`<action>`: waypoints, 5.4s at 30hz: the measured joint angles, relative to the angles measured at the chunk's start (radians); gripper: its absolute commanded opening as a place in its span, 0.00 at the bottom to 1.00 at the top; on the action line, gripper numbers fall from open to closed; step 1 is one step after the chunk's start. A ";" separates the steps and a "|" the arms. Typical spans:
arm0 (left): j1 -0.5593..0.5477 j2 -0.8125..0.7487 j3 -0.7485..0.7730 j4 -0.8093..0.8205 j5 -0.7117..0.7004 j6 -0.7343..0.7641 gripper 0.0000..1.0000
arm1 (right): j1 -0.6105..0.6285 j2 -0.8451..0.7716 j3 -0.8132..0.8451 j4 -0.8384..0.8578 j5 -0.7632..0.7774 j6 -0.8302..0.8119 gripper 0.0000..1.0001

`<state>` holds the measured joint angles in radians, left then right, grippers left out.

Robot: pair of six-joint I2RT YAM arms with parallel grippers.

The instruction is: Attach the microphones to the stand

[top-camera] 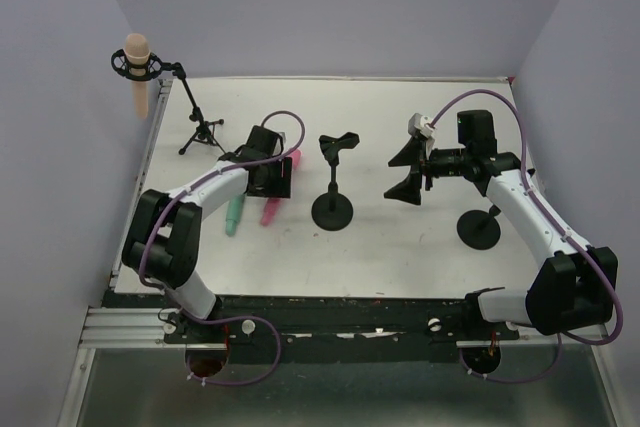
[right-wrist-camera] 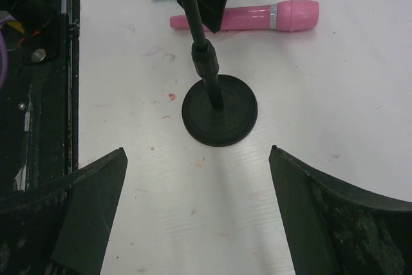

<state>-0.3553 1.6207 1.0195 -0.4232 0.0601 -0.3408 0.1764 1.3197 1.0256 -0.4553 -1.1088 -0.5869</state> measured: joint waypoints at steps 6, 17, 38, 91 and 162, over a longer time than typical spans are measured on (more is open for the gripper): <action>-0.026 0.027 0.003 -0.045 -0.051 -0.009 0.68 | 0.000 0.000 0.000 -0.005 0.000 -0.006 1.00; -0.050 0.100 0.104 -0.154 -0.101 -0.012 0.58 | -0.001 0.000 0.000 -0.011 -0.002 -0.017 1.00; -0.114 0.059 0.065 -0.221 -0.092 -0.068 0.33 | -0.002 0.000 0.000 -0.056 -0.012 -0.043 1.00; -0.203 -0.904 -0.079 0.112 0.135 -0.109 0.00 | -0.008 -0.015 0.411 -0.405 -0.066 -0.121 1.00; -0.208 -0.792 -0.056 0.279 0.413 0.301 0.99 | -0.013 0.032 0.634 -0.146 -0.067 0.366 0.18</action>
<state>-0.5632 0.8291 0.9638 -0.1440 0.4728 -0.0399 0.1631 1.3514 1.6592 -0.6010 -1.1759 -0.2207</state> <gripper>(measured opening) 0.988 0.484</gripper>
